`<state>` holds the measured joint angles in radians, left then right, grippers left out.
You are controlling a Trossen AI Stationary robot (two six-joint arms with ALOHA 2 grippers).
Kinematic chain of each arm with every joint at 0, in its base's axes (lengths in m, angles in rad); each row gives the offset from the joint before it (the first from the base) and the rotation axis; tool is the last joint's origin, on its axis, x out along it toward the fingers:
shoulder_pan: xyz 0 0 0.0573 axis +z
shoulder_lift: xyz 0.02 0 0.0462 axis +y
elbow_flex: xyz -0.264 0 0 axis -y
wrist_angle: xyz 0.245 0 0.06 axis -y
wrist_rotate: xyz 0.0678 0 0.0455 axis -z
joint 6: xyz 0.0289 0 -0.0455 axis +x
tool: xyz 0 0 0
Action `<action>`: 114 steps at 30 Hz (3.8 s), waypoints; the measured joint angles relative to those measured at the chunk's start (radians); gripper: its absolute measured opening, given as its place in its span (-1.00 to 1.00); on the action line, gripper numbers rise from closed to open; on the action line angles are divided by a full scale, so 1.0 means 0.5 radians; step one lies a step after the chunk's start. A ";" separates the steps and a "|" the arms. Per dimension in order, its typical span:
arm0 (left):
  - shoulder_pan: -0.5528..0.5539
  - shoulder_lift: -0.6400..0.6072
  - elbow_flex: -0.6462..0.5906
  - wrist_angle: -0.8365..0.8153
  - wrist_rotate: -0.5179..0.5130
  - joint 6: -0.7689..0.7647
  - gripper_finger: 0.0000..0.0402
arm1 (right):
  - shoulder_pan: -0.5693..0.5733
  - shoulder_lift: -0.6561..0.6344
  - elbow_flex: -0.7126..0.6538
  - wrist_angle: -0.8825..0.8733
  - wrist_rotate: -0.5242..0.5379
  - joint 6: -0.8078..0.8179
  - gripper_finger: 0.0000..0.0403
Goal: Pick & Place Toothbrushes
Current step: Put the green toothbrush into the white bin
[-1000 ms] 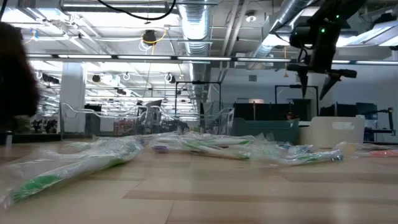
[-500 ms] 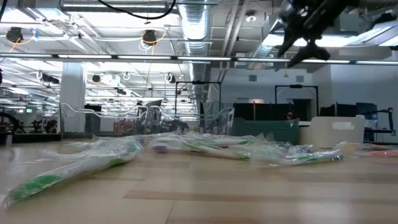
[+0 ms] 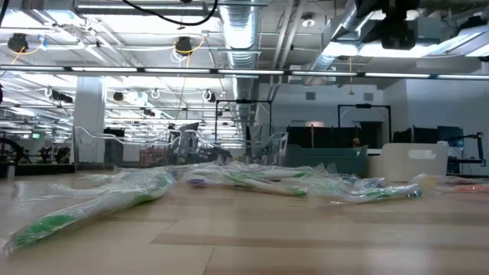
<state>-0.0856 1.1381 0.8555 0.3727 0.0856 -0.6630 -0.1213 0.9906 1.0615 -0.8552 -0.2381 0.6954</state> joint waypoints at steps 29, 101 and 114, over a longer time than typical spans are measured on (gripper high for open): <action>-0.028 0.022 -0.001 -1.260 0.081 0.183 -0.28 | 1.094 1.262 -0.001 0.176 0.370 -0.462 -0.52; -0.028 0.023 -0.001 -1.226 -0.001 0.212 -0.28 | 0.928 1.746 -0.009 0.574 0.445 -1.423 -0.92; -0.028 0.023 -0.001 -1.234 -0.007 0.217 -0.28 | 0.788 1.629 0.444 -0.114 0.568 -1.264 -0.95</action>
<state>-0.0998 1.1496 0.8551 -0.2444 0.0822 -0.5545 0.2727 1.8052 1.2833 -0.9122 0.0460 0.0635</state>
